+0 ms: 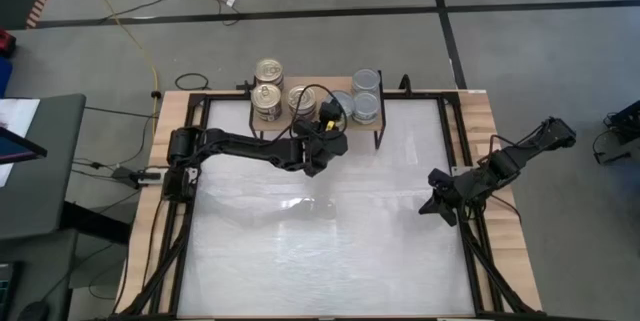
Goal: Stack canned seafood by type on shelf
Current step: Stack the green white tuna can on top of the other green white tuna can on the shelf
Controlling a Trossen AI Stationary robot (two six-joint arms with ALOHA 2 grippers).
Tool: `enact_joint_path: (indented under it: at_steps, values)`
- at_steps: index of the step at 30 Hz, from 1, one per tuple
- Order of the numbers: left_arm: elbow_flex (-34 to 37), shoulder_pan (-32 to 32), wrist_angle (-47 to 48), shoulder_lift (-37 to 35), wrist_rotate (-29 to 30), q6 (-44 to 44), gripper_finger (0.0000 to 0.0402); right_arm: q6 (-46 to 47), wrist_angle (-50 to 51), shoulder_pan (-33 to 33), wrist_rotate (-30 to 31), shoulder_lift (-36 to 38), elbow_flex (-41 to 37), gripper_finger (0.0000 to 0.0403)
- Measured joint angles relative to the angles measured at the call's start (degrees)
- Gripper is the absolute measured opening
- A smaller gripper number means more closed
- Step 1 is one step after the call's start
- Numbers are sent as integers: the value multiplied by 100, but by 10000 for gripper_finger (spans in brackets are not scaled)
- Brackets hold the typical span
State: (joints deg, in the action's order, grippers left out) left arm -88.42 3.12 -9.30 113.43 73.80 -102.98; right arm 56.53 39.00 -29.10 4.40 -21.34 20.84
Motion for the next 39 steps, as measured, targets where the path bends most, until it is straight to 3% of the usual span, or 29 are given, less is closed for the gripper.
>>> enact_joint_path:
  at_steps: [17,25,29,39]
  values:
    - [4,36,530,9,58,-483,153,0,6,0,0,0,0,16]
    - [4,36,748,9,-42,-398,153,24,7,0,0,0,0,16]
    - [4,36,740,9,-392,-393,153,85,4,0,-2,0,0,16]
    - [4,36,912,9,-315,-484,153,192,4,-15,-2,-1,0,16]
